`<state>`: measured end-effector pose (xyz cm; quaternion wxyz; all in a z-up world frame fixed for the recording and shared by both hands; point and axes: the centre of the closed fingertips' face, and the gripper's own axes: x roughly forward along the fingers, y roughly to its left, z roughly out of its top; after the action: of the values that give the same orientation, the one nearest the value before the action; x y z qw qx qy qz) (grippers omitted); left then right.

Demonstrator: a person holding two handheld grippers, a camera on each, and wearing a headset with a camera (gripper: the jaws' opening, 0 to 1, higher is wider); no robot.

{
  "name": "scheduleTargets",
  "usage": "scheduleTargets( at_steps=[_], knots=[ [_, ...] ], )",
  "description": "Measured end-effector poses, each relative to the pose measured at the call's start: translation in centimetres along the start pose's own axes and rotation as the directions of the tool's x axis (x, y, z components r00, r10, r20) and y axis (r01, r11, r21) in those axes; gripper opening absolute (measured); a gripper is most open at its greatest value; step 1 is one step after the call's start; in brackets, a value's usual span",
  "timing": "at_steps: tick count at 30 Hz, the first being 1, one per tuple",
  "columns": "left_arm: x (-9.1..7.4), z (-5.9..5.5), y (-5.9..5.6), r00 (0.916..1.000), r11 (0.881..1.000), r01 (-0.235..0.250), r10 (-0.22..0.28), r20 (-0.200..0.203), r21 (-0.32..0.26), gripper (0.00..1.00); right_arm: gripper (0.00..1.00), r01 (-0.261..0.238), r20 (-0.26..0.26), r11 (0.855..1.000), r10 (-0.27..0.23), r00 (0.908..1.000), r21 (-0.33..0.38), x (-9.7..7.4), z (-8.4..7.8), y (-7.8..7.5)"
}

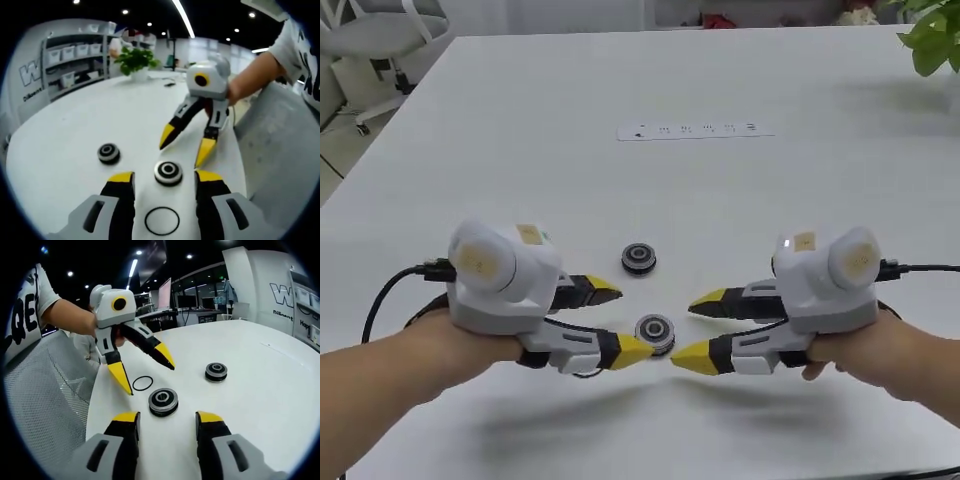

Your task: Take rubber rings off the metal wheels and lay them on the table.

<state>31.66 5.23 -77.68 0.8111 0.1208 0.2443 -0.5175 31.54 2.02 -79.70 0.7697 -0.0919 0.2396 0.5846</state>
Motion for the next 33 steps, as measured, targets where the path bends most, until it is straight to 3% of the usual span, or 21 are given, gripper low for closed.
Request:
scheduleTargets(
  at_steps=[20,33],
  knots=[
    [1.6,-0.3,-1.1,0.999,0.999,0.04,-0.04,-0.023,0.004,0.31,0.36,-0.01,-0.002,1.0,0.01,1.0,0.01,0.2,-0.2,0.3],
    [2.1,-0.3,-1.2,0.999,1.0,0.031,-0.031,-0.031,-0.003,0.22,0.35,-0.01,0.004,1.0,0.01,0.9999,0.01,0.3,-0.1,0.4]
  ],
)
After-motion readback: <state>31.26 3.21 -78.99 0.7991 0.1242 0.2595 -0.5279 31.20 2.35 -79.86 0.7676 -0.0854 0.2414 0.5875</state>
